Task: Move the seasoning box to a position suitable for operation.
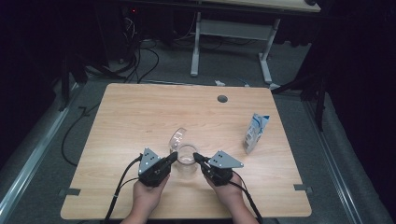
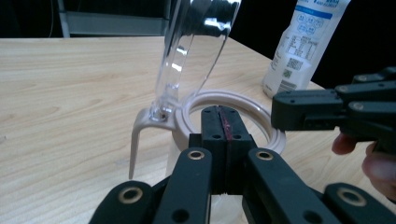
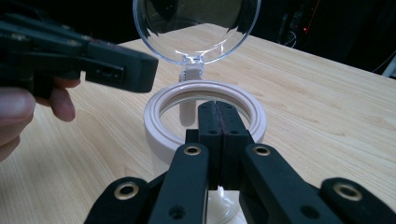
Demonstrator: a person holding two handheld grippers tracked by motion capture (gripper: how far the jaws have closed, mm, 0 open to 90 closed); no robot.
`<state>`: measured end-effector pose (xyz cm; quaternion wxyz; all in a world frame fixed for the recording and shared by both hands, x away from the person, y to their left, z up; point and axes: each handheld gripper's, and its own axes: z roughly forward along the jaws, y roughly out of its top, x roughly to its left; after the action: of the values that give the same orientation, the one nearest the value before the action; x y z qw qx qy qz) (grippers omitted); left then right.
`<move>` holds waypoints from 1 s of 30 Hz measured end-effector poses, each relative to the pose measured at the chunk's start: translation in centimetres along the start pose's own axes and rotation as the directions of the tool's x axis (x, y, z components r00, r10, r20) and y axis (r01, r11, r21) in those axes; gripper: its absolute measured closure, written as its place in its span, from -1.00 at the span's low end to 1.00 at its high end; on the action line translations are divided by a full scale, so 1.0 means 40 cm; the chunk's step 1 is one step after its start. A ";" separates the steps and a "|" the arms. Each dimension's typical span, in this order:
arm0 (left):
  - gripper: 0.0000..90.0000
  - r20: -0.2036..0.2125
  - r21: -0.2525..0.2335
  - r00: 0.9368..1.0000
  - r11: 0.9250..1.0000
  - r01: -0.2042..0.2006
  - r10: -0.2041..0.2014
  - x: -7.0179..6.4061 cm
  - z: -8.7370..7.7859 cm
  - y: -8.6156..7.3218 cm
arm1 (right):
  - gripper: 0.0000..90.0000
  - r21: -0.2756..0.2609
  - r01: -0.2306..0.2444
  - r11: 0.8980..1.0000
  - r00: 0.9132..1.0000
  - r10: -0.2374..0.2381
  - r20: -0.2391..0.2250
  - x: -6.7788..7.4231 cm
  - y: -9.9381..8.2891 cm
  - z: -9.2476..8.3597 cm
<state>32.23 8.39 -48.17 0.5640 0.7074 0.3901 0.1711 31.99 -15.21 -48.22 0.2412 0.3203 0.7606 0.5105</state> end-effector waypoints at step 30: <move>0.87 -0.023 0.007 1.000 1.000 -0.018 0.018 0.016 -0.014 0.002 | 0.90 -0.012 -0.001 1.000 1.000 0.000 -0.016 0.001 0.005 -0.007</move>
<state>32.28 9.24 -48.06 0.5556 0.7107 0.3907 0.1829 31.82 -15.30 -47.95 0.2372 0.3150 0.7592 0.5178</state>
